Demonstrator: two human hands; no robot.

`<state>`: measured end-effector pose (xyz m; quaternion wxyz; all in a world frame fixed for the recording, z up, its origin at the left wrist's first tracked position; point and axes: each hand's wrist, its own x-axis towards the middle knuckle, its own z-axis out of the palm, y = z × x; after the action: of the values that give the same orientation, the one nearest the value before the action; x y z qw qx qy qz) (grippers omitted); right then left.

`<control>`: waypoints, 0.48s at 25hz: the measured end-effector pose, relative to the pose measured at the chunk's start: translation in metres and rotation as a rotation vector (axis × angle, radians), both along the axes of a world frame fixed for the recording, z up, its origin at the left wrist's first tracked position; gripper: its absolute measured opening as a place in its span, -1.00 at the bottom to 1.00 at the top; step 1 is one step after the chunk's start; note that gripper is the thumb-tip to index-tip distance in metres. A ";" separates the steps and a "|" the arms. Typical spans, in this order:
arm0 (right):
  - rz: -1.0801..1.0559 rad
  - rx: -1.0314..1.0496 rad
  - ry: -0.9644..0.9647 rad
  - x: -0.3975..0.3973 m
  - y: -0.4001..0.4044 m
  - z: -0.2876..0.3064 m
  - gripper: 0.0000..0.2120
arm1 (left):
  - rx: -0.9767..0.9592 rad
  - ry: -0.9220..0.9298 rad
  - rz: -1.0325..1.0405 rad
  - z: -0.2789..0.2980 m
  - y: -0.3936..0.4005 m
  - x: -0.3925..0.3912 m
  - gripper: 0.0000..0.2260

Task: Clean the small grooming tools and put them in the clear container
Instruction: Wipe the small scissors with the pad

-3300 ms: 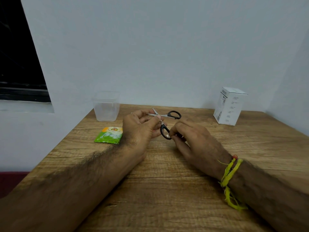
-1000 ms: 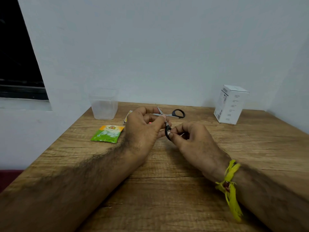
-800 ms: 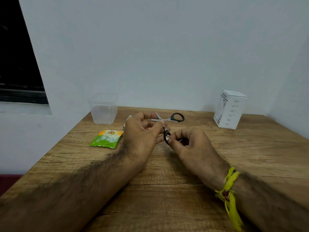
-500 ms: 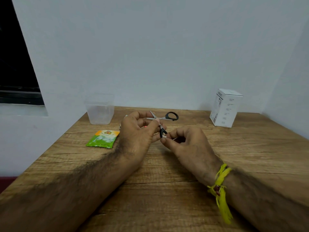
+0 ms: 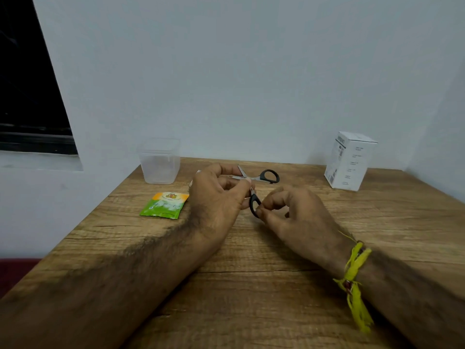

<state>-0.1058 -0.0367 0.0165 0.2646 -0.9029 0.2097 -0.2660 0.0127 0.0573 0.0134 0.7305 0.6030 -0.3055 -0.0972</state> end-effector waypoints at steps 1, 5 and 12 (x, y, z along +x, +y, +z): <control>0.027 -0.015 -0.019 0.001 -0.002 0.000 -0.92 | 0.001 -0.007 -0.002 0.000 0.000 0.001 -0.85; 0.159 -0.036 -0.077 0.004 -0.004 -0.004 -0.93 | 0.018 -0.069 -0.008 0.000 0.002 0.006 -0.87; 0.374 -0.412 0.097 -0.003 -0.021 0.005 -0.92 | 0.037 -0.079 -0.123 0.002 0.002 0.006 -0.87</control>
<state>-0.1090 -0.0574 0.0220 0.1098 -0.9723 -0.0065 -0.2063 0.0187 0.0595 0.0156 0.6994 0.5998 -0.3685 -0.1236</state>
